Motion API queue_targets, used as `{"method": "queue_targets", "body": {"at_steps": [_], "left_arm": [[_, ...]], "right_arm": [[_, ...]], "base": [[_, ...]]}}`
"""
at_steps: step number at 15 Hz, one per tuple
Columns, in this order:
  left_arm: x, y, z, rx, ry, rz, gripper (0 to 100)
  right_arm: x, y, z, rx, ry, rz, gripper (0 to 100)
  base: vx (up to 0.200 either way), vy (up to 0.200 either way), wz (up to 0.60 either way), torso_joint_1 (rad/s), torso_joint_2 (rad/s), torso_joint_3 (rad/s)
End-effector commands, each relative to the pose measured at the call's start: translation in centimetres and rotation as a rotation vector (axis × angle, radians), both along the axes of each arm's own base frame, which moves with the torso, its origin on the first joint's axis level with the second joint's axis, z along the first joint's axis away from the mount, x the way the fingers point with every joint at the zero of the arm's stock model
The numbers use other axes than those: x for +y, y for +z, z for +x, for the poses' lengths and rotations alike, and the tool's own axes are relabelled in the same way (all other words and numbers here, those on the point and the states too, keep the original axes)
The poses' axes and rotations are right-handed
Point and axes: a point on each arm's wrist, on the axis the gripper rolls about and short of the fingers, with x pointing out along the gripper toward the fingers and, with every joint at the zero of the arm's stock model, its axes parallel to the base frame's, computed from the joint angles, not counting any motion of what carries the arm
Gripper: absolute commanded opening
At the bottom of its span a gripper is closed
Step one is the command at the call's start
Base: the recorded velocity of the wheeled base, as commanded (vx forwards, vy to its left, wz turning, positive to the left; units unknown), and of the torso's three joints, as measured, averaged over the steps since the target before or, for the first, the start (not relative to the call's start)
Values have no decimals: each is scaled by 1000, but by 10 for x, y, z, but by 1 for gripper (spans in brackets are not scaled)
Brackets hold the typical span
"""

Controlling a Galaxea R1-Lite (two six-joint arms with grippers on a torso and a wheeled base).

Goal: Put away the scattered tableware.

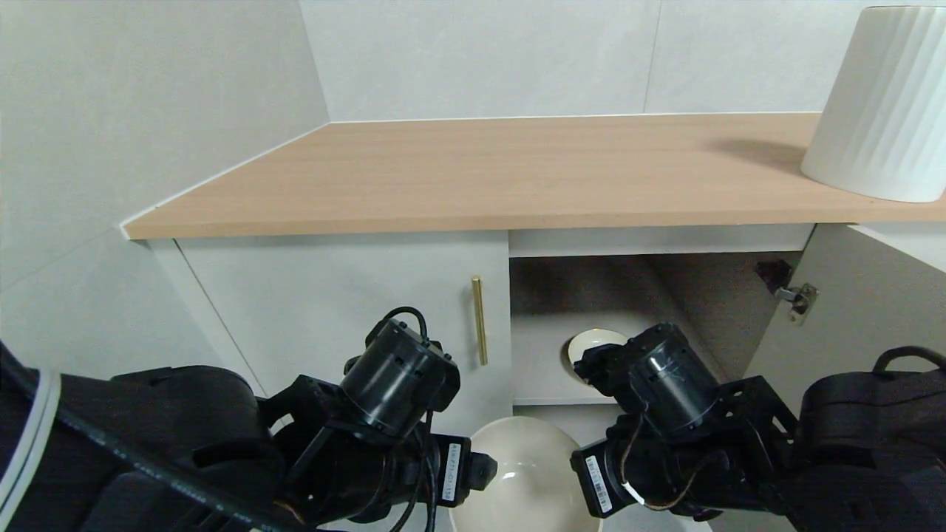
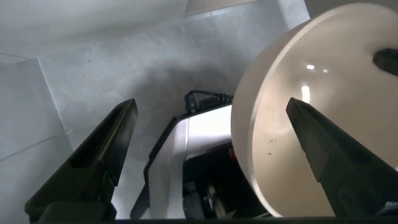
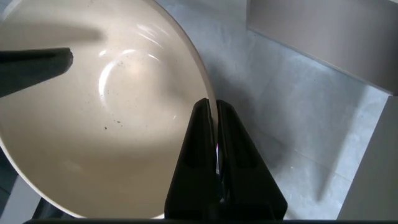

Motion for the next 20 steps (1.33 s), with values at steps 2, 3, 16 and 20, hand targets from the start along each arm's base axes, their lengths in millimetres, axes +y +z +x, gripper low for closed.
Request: {"method": "queue_targets", "body": {"at_steps": [2,3,16,20], "left_arm": [[1,4,-1,-11,3,-14,100],[1,6,-1,-14,4,-20,100],[3,10,-1,-25,6,-28,100],[3,10,-1,-27,8,-26,100]], "right_arm": [[-12,-8,22,15,-78,-14,0],[-18,-11,32,18,-114,-17,0],[-80,-54,133,-193,-606,102,0],[-83,-64,154,-226,-673,138,0]], "base": [[0,0,0,0,0,0],[0,0,0,0,0,0],[0,0,0,0,0,0],[0,0,0,0,0,0]]}}
